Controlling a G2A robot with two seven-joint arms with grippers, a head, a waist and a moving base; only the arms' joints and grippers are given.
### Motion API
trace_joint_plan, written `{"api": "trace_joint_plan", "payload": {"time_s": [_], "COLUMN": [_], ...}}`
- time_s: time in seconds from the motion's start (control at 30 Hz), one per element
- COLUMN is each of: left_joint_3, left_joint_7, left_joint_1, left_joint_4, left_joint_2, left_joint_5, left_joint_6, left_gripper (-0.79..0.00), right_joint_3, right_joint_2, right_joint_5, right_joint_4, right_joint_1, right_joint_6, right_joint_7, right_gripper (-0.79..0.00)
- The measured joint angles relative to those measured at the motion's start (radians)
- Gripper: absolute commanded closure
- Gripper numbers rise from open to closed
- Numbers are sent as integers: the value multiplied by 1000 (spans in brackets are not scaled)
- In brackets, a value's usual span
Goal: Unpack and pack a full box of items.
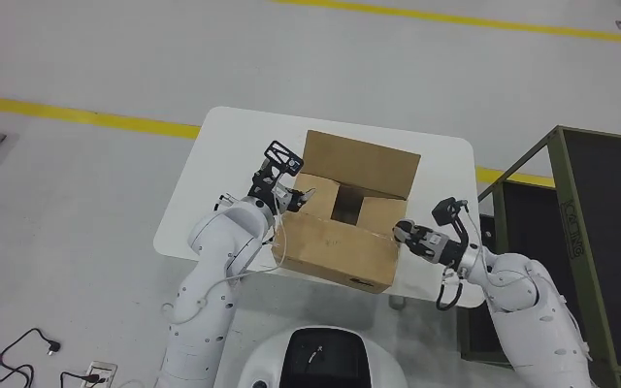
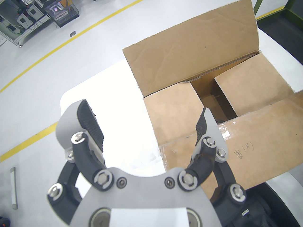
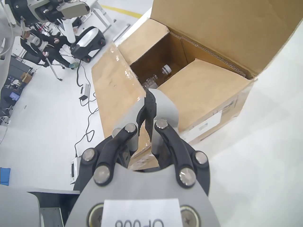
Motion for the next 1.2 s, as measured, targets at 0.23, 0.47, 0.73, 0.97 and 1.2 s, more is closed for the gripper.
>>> {"api": "trace_joint_plan", "payload": {"time_s": [0.23,0.47,0.73,0.97,1.2], "left_joint_3": [0,0,0,-5,-38], "left_joint_7": [0,0,0,25,30], "left_joint_1": [0,0,0,15,17], "left_joint_4": [0,0,0,-2,0], "left_joint_2": [0,0,0,2,11], "left_joint_5": [0,0,0,-4,-23], "left_joint_6": [0,0,0,21,59], "left_gripper": [-785,-785,-785,-785,-785], "right_joint_3": [-29,-62,-88,-94,-83], "right_joint_2": [5,10,17,27,41], "right_joint_5": [145,138,137,155,208], "right_joint_4": [126,183,202,179,114], "right_joint_1": [93,142,151,126,91], "right_joint_6": [-15,-19,-25,-32,-41], "right_joint_7": [78,97,92,110,135], "right_gripper": [-280,-308,-305,-308,-320]}}
